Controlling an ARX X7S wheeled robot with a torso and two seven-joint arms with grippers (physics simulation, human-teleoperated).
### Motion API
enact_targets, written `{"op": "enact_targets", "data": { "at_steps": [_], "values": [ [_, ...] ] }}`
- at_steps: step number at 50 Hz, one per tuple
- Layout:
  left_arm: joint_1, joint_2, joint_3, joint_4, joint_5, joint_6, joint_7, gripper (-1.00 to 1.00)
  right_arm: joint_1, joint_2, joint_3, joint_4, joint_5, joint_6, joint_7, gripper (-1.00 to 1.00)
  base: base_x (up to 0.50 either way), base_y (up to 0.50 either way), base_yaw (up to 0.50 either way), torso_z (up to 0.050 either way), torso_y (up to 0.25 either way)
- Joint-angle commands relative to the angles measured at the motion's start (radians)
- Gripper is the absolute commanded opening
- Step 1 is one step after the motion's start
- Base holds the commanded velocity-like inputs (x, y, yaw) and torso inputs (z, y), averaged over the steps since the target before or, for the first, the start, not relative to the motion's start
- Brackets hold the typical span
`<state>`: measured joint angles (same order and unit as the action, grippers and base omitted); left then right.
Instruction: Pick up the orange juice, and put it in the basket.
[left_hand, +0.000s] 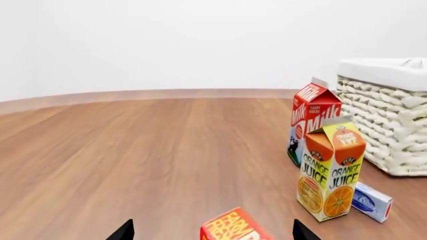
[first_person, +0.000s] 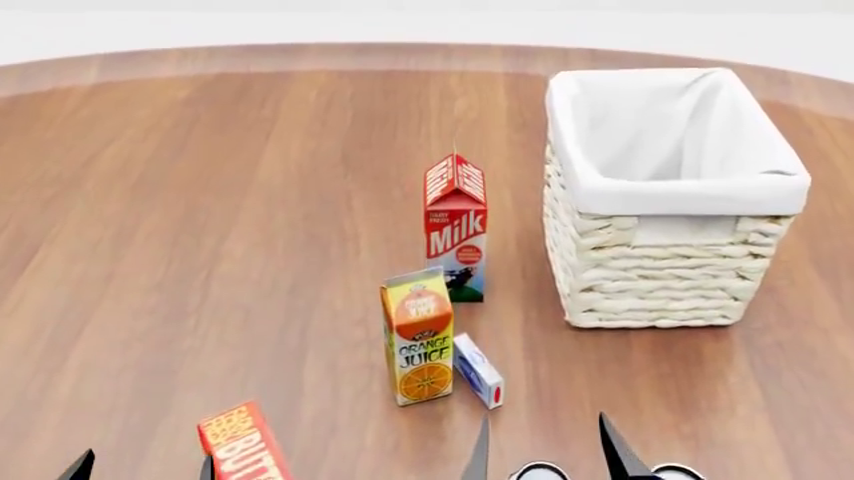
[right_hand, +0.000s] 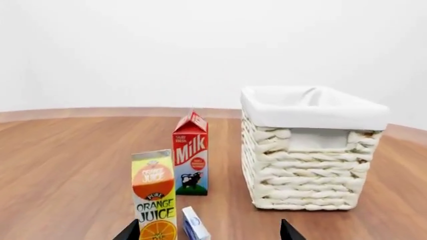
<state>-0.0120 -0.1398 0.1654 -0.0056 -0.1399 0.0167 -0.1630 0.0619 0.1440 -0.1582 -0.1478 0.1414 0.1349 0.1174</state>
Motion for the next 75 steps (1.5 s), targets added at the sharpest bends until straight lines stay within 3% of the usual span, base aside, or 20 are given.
{"op": "enact_targets", "data": {
  "at_steps": [1,75],
  "values": [
    [-0.001,-0.007,0.009,-0.001,-0.007,0.002,-0.008,1.0,0.0,0.009,-0.006,-0.014,0.012,0.006,0.008,1.0,0.25,0.0,0.0,0.0,0.0],
    [-0.009,-0.043,0.053,-0.004,-0.043,0.012,-0.05,1.0,-0.006,0.044,-0.061,-0.005,0.044,-0.03,0.047,1.0,0.24,0.0,0.0,0.0,0.0]
  ]
}}
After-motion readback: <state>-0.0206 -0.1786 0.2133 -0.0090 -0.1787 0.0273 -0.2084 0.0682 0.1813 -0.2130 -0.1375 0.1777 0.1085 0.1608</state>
